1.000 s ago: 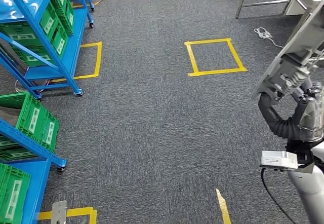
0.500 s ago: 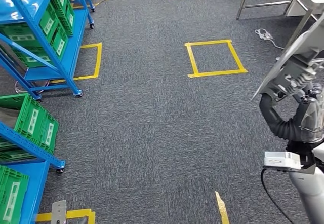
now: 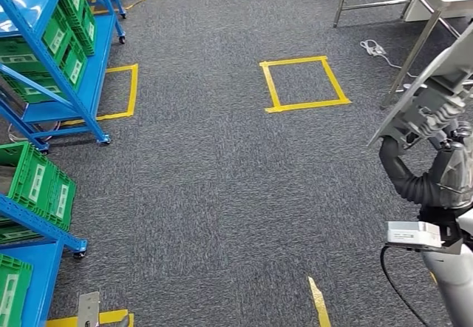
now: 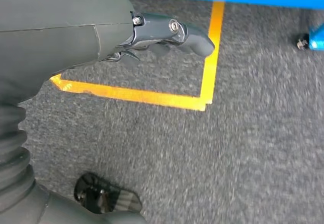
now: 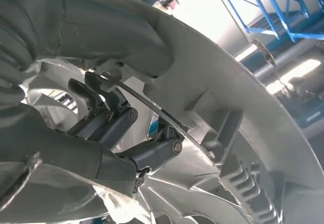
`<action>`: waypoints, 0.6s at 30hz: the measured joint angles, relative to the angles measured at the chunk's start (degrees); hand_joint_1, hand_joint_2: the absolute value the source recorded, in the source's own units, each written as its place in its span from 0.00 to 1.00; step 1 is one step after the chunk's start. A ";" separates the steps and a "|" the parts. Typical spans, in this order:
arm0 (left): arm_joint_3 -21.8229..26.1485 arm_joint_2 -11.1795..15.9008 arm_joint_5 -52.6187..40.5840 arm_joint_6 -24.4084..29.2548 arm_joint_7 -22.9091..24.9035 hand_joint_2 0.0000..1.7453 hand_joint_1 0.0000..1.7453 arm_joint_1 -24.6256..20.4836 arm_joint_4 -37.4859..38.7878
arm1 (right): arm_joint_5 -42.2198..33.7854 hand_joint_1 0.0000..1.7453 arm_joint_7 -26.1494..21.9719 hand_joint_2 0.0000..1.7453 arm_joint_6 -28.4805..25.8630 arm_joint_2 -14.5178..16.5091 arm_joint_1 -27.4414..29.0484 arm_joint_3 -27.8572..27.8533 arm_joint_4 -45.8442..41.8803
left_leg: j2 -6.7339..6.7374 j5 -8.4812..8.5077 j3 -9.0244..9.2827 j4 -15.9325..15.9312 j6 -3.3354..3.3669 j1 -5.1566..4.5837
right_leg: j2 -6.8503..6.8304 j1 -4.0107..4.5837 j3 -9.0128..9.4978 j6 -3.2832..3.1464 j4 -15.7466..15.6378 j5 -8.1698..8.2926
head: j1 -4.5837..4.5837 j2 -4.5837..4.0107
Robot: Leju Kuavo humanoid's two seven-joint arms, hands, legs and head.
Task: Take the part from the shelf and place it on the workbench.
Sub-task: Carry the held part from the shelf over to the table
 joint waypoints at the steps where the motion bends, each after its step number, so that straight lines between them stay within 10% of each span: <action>1: 0.00 -0.01 0.02 0.09 0.07 1.00 0.00 -0.02 0.00 | -0.11 1.00 -0.01 1.00 0.01 -0.01 0.06 -0.03 -0.01 | 0.26 0.06 0.10 -0.34 0.17 0.05 | 0.15 -0.09 -0.08 0.34 -0.05 -0.02 | 0.01 0.00; 4: -0.02 -0.05 -0.05 0.20 0.13 1.00 0.00 -0.14 0.00 | -0.57 1.00 0.02 1.00 0.03 -0.02 0.18 -0.28 -0.02 | 1.19 0.52 0.72 -1.63 0.90 0.27 | -0.47 -0.15 -2.01 1.02 3.36 -2.33 | 0.15 0.00; 8: -0.03 -0.16 -0.15 0.20 0.11 1.00 0.00 -0.11 0.00 | -1.06 1.00 -0.01 1.00 0.11 -0.02 0.64 -0.74 0.00 | 2.57 0.32 0.86 -1.68 1.32 0.09 | -1.19 -0.25 -8.25 1.73 15.25 -6.60 | 0.22 0.00; 14: -0.54 -0.14 -0.79 -0.04 -0.15 1.00 0.00 -0.16 0.00 | -3.18 1.00 -0.40 1.00 0.80 -0.01 0.95 -1.34 0.00 | 4.53 -0.73 1.03 -0.56 0.19 -0.48 | -5.65 0.14 -0.67 1.22 0.26 0.36 | 0.21 0.00; 18: -0.65 -0.08 -0.75 -0.04 -0.14 1.00 0.00 -0.21 0.00 | -3.38 1.00 -0.46 1.00 0.79 0.00 1.29 -1.55 0.00 | 5.59 -1.81 1.10 0.35 -0.56 -0.41 | -3.46 0.11 -0.64 -0.17 0.09 0.53 | 0.07 0.00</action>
